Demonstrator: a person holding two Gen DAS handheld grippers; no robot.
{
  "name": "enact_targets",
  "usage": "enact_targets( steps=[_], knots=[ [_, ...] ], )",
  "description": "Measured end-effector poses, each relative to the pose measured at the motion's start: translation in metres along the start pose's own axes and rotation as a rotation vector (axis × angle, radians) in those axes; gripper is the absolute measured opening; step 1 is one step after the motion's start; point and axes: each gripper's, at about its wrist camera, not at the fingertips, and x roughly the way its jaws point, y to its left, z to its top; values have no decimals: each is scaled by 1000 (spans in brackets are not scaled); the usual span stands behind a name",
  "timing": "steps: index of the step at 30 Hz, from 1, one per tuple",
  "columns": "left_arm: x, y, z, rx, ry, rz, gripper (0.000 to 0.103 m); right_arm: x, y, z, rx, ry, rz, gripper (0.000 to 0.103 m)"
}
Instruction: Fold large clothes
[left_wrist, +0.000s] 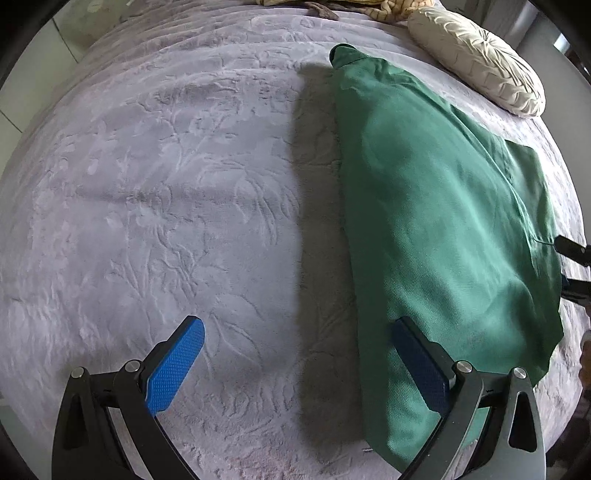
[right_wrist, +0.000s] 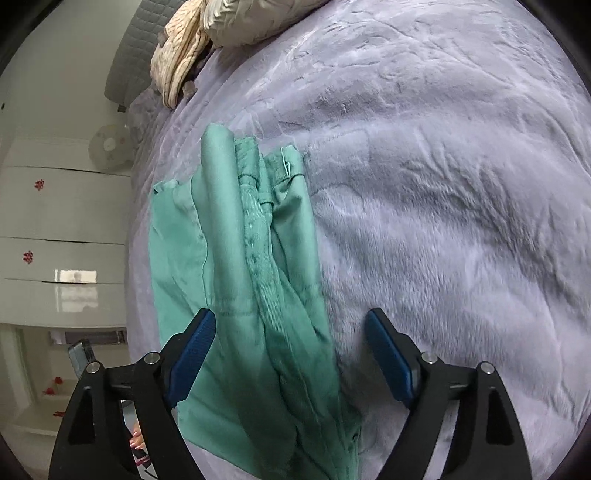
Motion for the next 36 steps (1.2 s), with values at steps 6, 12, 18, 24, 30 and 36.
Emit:
enact_targets(
  steps=[6, 12, 18, 24, 30, 36],
  knots=[
    [-9, 12, 3, -41, -38, -163, 103, 6, -3, 14, 2, 17, 29, 88],
    [17, 4, 8, 7, 39, -322, 103, 22, 3, 32, -25, 45, 105, 100],
    [44, -8, 13, -24, 104, -491, 103, 46, 15, 51, -61, 94, 133, 100],
    [57, -33, 16, 10, 106, -486, 103, 71, 43, 70, -121, 117, 210, 101],
    [57, -48, 16, 102, 110, -443, 102, 88, 35, 78, -70, 121, 223, 101],
    [30, -42, 11, 128, 43, -465, 65, 85, 26, 73, 5, 91, 226, 26]
  ],
)
